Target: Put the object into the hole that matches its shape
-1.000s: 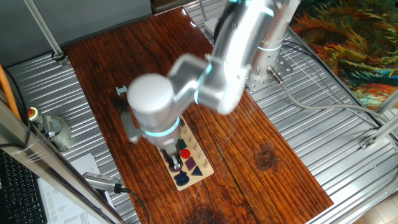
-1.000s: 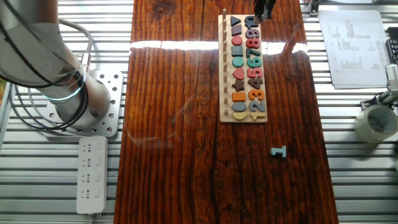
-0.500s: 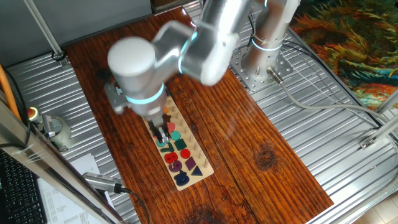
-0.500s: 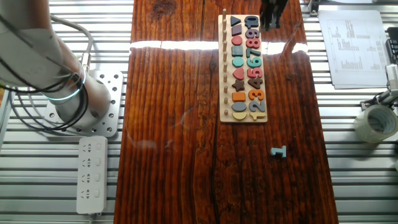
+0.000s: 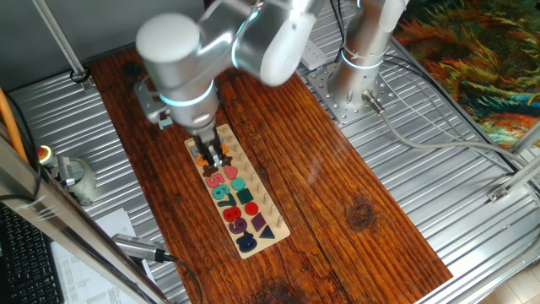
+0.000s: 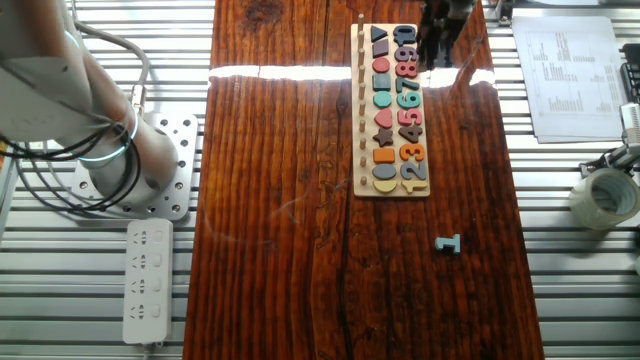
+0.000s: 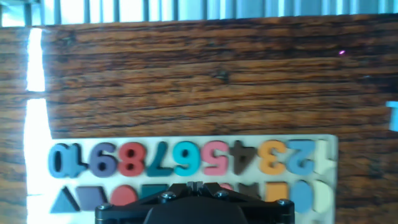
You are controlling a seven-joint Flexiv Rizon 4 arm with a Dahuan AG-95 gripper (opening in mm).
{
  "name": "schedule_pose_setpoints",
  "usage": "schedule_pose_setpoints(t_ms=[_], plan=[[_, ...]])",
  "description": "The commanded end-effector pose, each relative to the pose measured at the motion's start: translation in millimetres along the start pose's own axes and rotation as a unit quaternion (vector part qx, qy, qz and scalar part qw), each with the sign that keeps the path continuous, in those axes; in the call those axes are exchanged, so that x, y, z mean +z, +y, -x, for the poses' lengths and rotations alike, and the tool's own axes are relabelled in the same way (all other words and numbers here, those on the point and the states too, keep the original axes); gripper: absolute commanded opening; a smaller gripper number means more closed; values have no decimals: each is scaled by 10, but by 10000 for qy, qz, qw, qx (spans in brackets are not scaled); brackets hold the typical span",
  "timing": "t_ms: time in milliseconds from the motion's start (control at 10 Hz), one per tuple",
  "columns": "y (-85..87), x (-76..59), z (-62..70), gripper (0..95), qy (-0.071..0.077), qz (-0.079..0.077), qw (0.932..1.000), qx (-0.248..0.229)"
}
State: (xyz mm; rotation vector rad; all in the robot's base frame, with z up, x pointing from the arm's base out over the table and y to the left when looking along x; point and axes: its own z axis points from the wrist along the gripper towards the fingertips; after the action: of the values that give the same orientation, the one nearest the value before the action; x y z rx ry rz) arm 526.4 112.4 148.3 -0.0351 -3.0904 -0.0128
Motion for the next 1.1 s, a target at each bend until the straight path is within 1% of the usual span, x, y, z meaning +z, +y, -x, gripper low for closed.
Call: schedule_pose_setpoints(t_ms=[100,400,1100], plan=[[-5,27,15,0,-21,40,9999,-113],[-6,39,18,0,-26,53,9997,-227],[-9,120,32,0,97,50,9985,-541]])
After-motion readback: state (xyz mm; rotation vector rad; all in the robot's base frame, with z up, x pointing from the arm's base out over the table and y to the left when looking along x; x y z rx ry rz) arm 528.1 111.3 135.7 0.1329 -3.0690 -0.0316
